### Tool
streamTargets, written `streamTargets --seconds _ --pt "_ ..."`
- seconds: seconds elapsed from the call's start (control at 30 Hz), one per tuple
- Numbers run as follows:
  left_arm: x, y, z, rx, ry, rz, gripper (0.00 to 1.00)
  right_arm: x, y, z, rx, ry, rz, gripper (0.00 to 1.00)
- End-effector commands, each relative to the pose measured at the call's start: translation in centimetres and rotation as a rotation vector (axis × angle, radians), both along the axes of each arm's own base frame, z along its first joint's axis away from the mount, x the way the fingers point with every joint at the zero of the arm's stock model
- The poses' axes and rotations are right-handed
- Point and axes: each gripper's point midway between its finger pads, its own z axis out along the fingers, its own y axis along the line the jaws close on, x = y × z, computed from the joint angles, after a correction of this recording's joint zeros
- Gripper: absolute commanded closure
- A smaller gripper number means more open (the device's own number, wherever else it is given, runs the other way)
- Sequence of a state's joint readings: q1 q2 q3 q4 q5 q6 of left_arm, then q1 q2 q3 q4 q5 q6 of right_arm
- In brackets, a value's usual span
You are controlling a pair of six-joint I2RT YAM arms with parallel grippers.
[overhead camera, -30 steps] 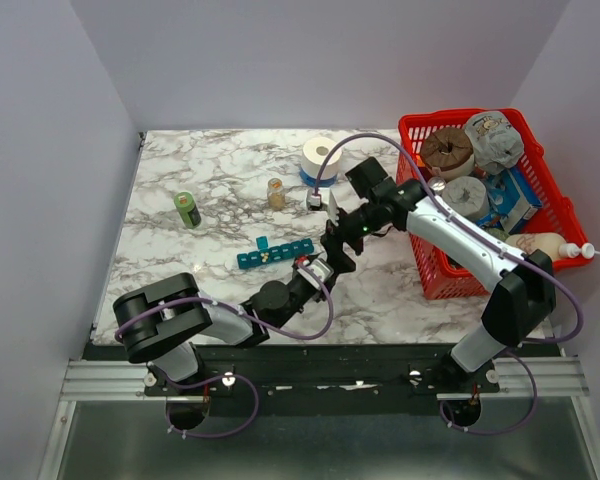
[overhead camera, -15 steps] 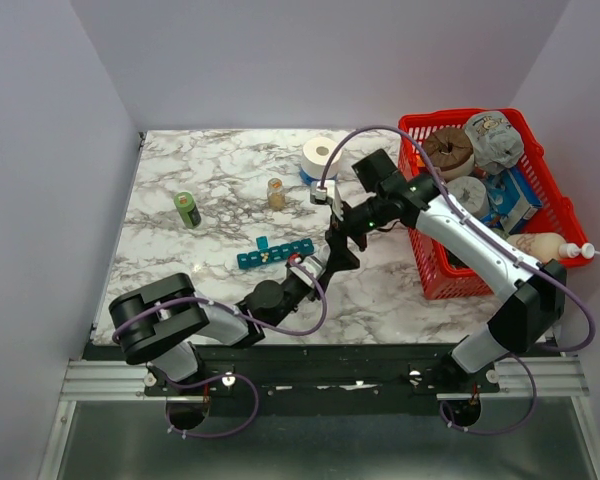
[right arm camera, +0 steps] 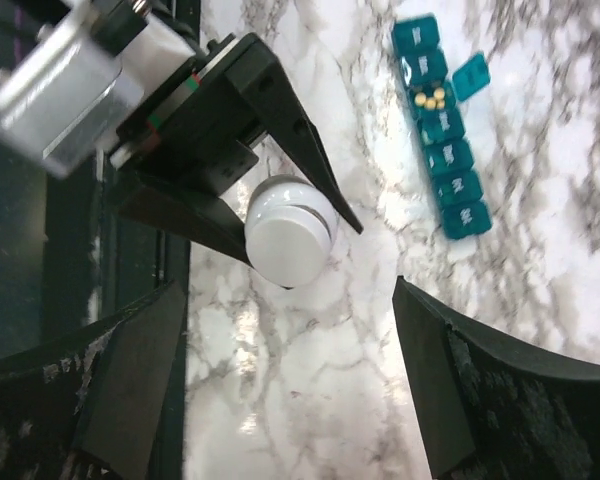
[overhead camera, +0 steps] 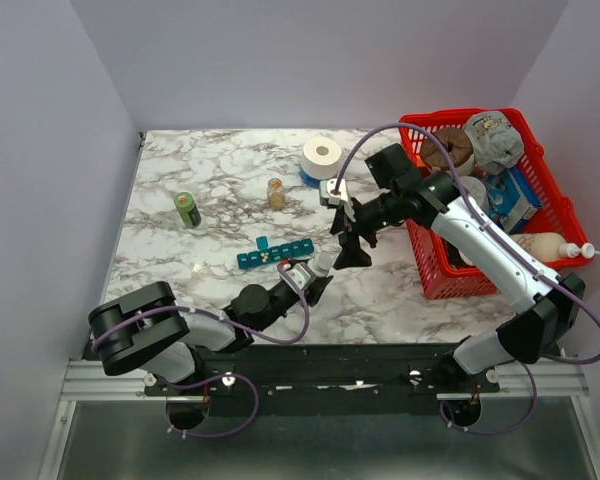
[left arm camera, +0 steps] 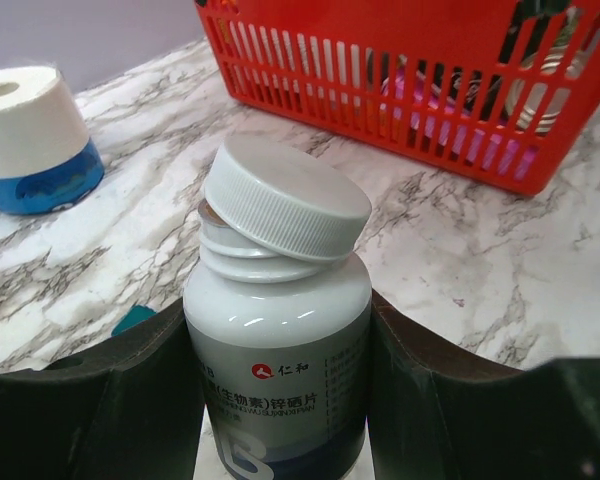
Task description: Sort the pills into containers
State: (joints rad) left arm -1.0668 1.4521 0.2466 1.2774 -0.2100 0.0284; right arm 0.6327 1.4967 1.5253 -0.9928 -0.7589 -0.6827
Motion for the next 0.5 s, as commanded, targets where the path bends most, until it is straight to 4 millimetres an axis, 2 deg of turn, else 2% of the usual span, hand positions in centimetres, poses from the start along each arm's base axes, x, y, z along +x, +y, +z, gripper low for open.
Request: streamTargets --seconds 0.0,0.07,0.1,0.27,0.37,0.47 --pt "-2.6 -0.5 3.6 -0.098 -0.056 -0.154 1.0 -3.1 -1.3 1.7 0.098 -0.197 0.23 0.07" --pt "-3.3 -0.7 3.0 -0.06 -0.031 -0.197 1.0 -3.8 -1.4 1.5 0.134 -0.249 0.286 0.07" --pt "-3.9 -0.8 3.7 -0.067 -0.041 -0.227 1.0 -3.9 -1.1 1.8 0.153 -0.256 0.322 0.07" --pt "-5.2 -0.7 3.5 -0.05 0.016 -0.29 1.0 -4.0 -0.3 2.4 0.186 -0.263 0.344 0.08" --pt "-5.5 -0.6 3.9 -0.058 0.032 -0.303 1.0 -4.2 0.0 2.7 0.189 -0.269 0.35 0.08" --pt "-5.5 -0.6 4.3 -0.081 0.053 -0.312 1.0 -4.6 0.5 1.9 0.153 -0.279 0.364 0.09"
